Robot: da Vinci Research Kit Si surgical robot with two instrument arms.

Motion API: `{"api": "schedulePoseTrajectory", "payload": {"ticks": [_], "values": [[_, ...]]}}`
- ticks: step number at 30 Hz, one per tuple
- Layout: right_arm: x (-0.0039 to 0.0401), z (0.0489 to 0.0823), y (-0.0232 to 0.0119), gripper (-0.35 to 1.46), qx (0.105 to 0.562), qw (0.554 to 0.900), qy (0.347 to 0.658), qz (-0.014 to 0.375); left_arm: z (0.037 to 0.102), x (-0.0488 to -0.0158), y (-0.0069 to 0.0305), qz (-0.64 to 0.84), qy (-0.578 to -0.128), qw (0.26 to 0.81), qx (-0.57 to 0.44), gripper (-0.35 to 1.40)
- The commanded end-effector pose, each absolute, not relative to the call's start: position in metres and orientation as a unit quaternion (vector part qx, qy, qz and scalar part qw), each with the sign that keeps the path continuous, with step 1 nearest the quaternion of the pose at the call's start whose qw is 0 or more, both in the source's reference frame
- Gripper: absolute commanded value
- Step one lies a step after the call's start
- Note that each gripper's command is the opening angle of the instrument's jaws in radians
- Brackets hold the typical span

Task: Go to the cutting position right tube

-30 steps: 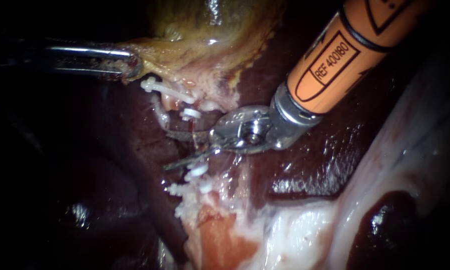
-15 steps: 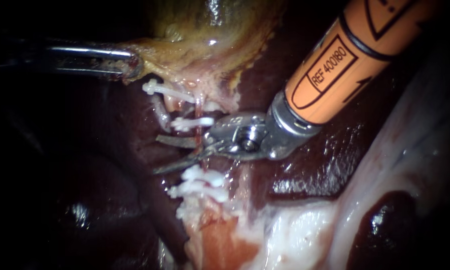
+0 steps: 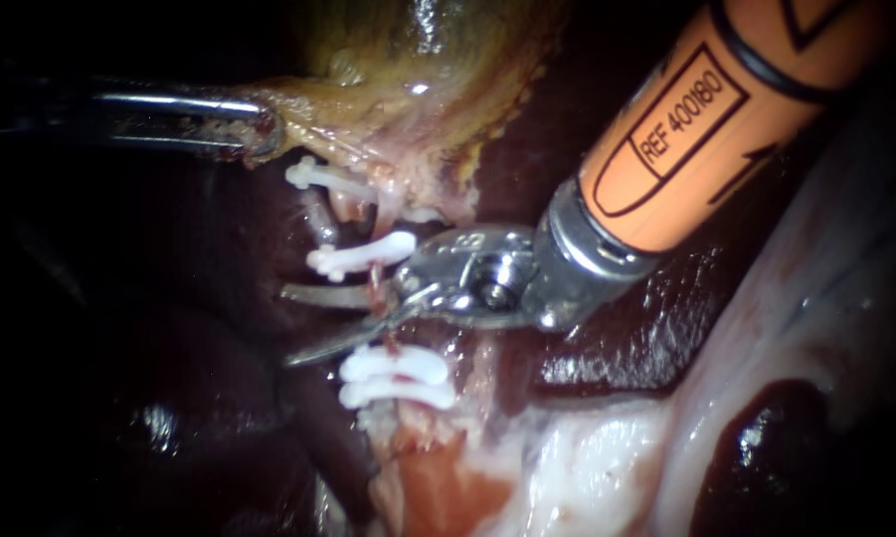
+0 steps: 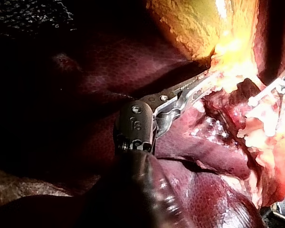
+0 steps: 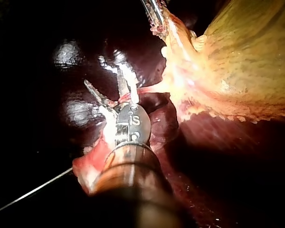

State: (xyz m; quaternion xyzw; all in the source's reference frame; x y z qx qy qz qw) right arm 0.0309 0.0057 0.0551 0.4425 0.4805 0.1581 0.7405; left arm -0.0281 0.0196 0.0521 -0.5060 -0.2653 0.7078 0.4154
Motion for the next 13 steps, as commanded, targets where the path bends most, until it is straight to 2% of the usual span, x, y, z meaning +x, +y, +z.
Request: {"api": "schedulePoseTrajectory", "payload": {"ticks": [1, 13], "values": [[0.0309, 0.0550, 0.0057, 1.30, 0.443, 0.740, 0.481, 0.159, 0.0521, -0.0281, 0.0196, 0.708, -0.265, 0.415, -0.506, -0.35], [0.0307, 0.0549, 0.0058, 1.28, 0.443, 0.740, 0.481, 0.159, 0.0521, -0.0281, 0.0196, 0.708, -0.265, 0.415, -0.506, -0.35]]}}
